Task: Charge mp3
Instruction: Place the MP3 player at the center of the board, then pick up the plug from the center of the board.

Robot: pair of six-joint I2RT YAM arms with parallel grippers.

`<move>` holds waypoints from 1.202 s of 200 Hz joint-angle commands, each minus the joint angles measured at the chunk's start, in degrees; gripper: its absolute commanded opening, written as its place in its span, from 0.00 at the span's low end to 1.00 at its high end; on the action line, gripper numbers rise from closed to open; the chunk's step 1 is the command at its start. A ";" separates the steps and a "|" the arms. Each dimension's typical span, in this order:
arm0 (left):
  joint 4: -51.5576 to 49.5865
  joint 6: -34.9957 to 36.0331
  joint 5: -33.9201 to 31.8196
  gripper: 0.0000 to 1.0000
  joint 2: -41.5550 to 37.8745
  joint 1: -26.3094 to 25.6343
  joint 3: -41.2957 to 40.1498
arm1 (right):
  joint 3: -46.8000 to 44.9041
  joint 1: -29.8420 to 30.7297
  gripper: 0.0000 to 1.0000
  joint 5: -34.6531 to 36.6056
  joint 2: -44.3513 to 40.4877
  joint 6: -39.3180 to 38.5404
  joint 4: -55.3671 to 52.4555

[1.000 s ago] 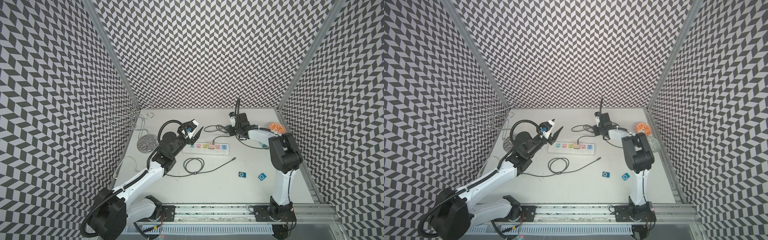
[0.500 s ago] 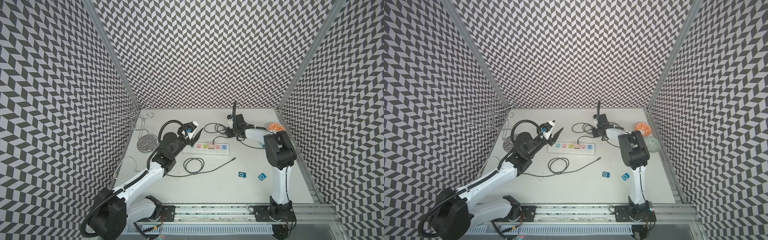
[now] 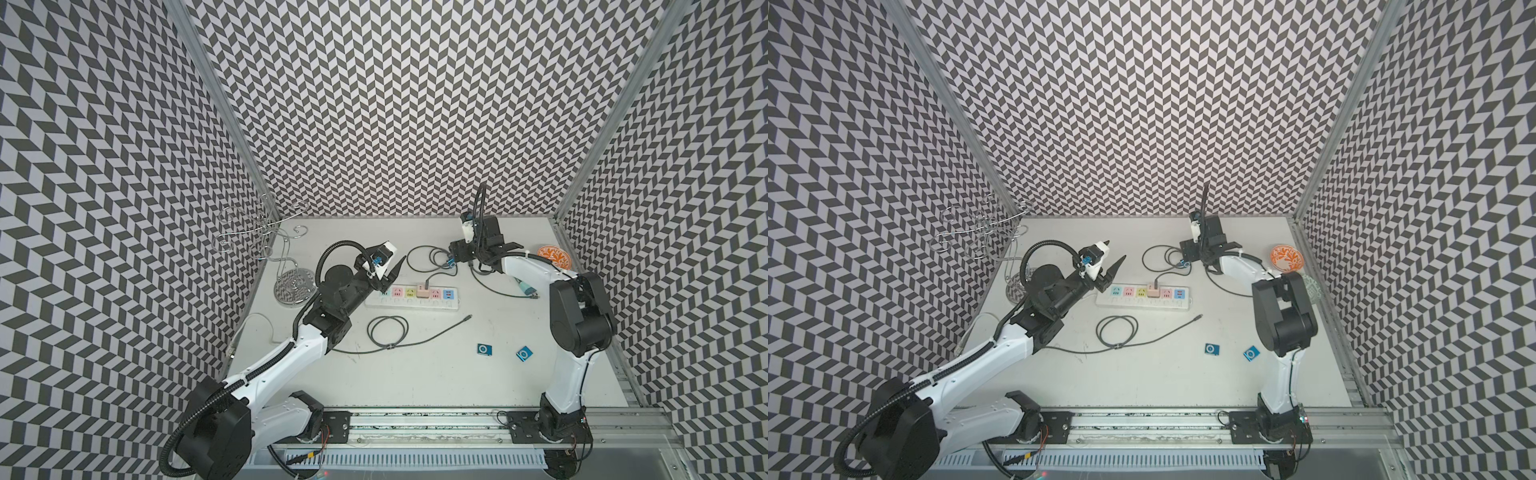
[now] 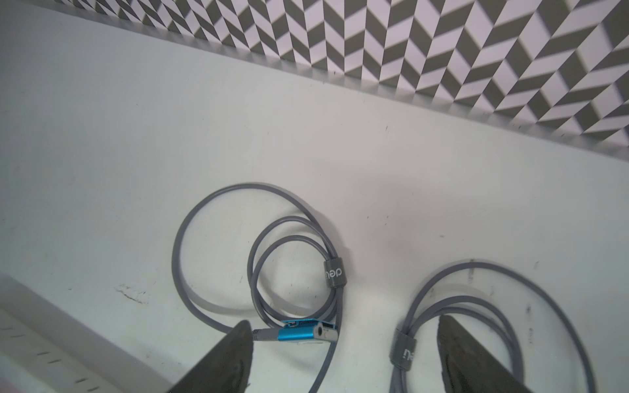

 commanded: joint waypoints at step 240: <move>3.02 -0.01 4.25 0.58 -0.92 0.31 -2.17 | -16.72 -25.88 0.80 -7.33 -7.68 -10.54 -12.41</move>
